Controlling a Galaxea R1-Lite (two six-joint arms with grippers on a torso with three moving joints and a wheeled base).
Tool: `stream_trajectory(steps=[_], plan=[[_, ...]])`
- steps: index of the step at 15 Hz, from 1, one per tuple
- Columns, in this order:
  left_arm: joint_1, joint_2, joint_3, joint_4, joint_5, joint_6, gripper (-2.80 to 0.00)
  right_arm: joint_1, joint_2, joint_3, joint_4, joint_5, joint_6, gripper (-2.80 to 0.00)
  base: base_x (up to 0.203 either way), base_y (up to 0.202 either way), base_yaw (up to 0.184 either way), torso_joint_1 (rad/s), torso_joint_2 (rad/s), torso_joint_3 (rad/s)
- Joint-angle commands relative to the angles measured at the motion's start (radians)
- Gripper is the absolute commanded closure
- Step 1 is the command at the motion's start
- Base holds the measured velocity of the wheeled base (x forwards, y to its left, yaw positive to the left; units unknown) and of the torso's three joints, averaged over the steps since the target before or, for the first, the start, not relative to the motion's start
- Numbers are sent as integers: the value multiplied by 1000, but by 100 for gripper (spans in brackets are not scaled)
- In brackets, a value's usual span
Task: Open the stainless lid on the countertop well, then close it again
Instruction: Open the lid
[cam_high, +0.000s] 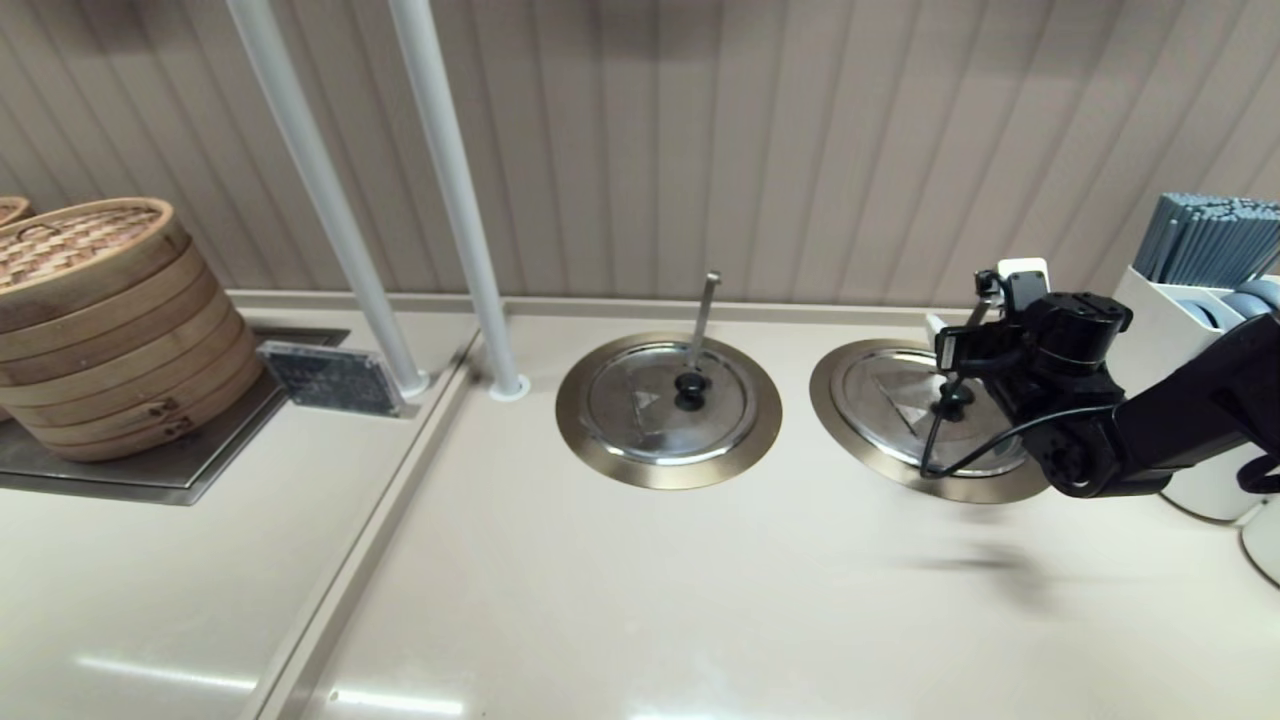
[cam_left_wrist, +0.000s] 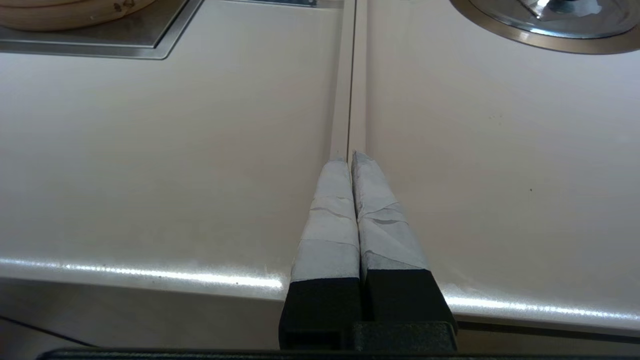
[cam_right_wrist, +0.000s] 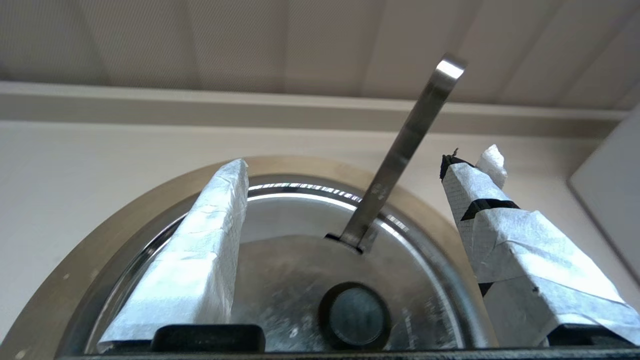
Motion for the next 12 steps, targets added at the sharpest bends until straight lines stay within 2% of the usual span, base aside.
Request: stream_trajectory(steps=[1, 4, 12], plan=[[0, 0, 0, 1, 1, 0, 0, -9, 25, -2, 7, 12, 33, -280, 0, 0, 0, 0, 0, 0], [0, 0, 0, 1, 1, 0, 0, -29, 21, 5, 14, 56, 71, -280, 0, 0, 0, 0, 0, 0], [0, 0, 0, -1, 1, 0, 0, -52, 102, -13, 12, 60, 73, -280, 0, 0, 0, 0, 0, 0]])
